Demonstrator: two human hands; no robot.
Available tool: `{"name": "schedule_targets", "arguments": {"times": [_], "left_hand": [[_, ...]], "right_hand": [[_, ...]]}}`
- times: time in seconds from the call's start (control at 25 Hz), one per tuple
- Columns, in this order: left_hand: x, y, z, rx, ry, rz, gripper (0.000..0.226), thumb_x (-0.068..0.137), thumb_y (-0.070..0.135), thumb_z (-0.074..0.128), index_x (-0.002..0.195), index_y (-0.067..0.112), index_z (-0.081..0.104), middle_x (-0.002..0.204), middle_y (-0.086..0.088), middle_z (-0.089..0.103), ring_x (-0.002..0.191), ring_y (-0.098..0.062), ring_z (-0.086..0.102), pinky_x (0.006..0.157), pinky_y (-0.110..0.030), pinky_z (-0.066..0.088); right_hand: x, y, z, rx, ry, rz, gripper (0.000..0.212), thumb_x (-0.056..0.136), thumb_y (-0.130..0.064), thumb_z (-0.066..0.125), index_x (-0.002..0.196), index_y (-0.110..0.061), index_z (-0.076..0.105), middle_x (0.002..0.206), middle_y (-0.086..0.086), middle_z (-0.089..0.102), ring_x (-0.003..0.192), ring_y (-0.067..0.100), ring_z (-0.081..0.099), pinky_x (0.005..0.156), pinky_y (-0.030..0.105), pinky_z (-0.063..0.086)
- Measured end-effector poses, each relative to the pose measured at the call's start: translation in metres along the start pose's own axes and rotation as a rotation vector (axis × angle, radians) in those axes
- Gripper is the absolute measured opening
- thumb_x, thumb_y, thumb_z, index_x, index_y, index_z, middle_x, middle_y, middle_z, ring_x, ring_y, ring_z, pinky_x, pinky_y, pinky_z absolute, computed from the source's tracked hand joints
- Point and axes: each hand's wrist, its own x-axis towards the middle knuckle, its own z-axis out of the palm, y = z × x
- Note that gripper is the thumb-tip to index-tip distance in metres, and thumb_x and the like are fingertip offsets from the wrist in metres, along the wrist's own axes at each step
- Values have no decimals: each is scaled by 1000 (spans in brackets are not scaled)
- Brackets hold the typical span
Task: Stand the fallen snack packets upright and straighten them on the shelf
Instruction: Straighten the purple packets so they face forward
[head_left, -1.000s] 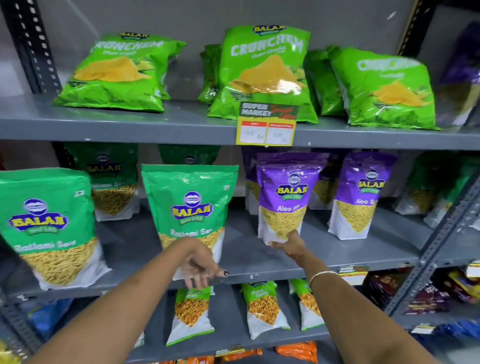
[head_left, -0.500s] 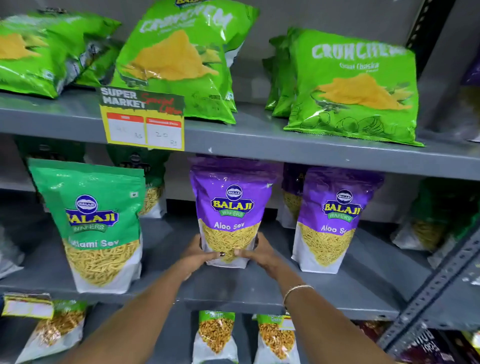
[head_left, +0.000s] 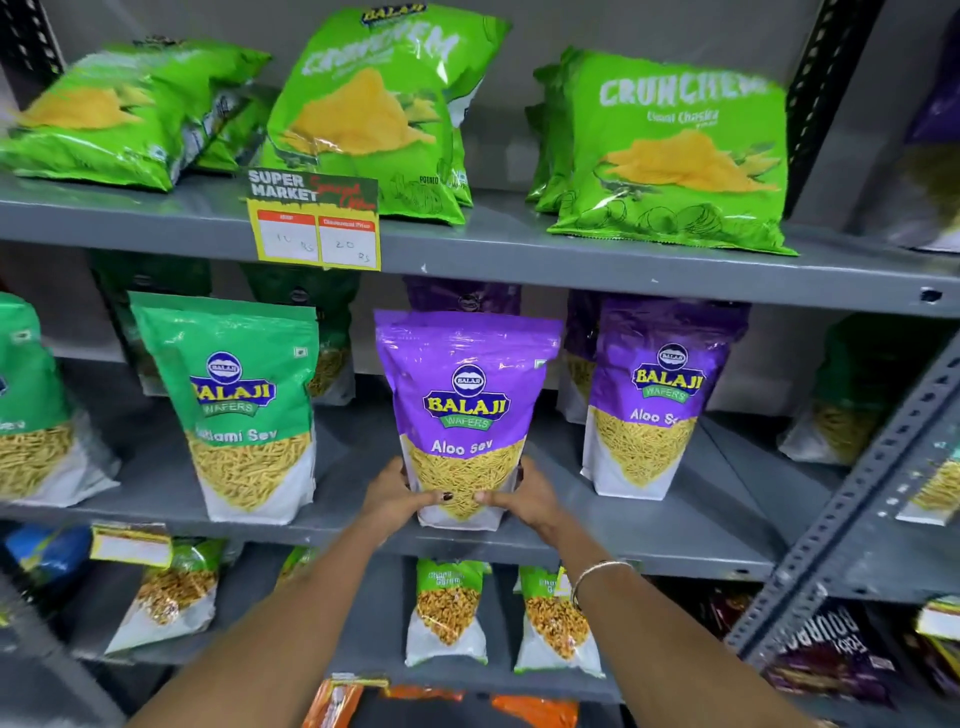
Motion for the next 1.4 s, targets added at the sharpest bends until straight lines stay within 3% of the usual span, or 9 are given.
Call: {"name": "schedule_targets", "arguments": {"times": [0.4,0.56,0.72,0.88,1.0,1.08,1.16,1.24,1.4], "left_hand": [[-7,-6,-4,58,-24,2,64,66,18,81,121,6,52,126,-13,63,114,-28,59,96,-35,47],[-3,-3,-13,221,-249,-143,72,75,24,75,131,5,34,130,-1,46,123,-26,48,94,-33,42],[-3,18,-19,657,-682,-481,36,86,44,55,86,8,49,70,-2,56,64,-13,58,89,-31,42],[-15,53,36,712,-904,-423,32,95,37,40,90,9,54,110,-12,62,118,-26,58,106,-41,40],[-16,77,93,495,-805,-201,22,91,31,52,79,13,49,82,-4,52,65,-11,60,72,-28,46],[-10,86,133,389,-603,-79,31,88,33,57,107,8,52,109,-7,51,92,-15,55,79,-32,46],[12,92,167,205,-440,-15,84,78,42,67,142,3,28,143,-8,38,129,-22,42,100,-33,41],[44,83,201,82,-306,77,130,43,65,80,144,4,25,152,-12,34,135,-28,40,111,-41,37],[49,108,230,-87,-209,98,74,60,17,84,124,0,51,126,-16,61,94,-21,64,87,-34,51]], "right_hand": [[-23,-5,6,-49,9,9,93,48,-30,87,128,-9,44,130,10,58,123,26,53,102,39,45],[-27,-10,0,-88,-11,64,83,68,-12,80,136,-4,32,139,12,47,130,26,44,98,31,40],[-35,-5,-31,-153,129,84,94,71,-19,78,142,0,19,148,14,33,136,28,35,111,38,35],[-43,5,-93,-191,276,117,87,71,-18,79,137,3,26,142,18,40,131,31,40,103,35,39],[-34,15,-147,-259,381,113,96,59,-27,85,134,2,33,137,19,47,129,34,43,107,43,38],[-27,22,-182,-280,394,120,98,58,-30,85,132,5,32,136,22,44,130,36,41,107,46,38],[-15,27,-212,-223,380,109,89,65,-23,82,131,6,30,129,19,41,129,33,40,107,45,37],[-4,27,-232,-153,346,93,75,66,-16,82,122,3,36,120,13,45,121,27,47,102,43,40],[11,27,-251,24,152,92,91,74,-2,74,143,1,15,138,12,41,122,27,50,64,11,49]]}}
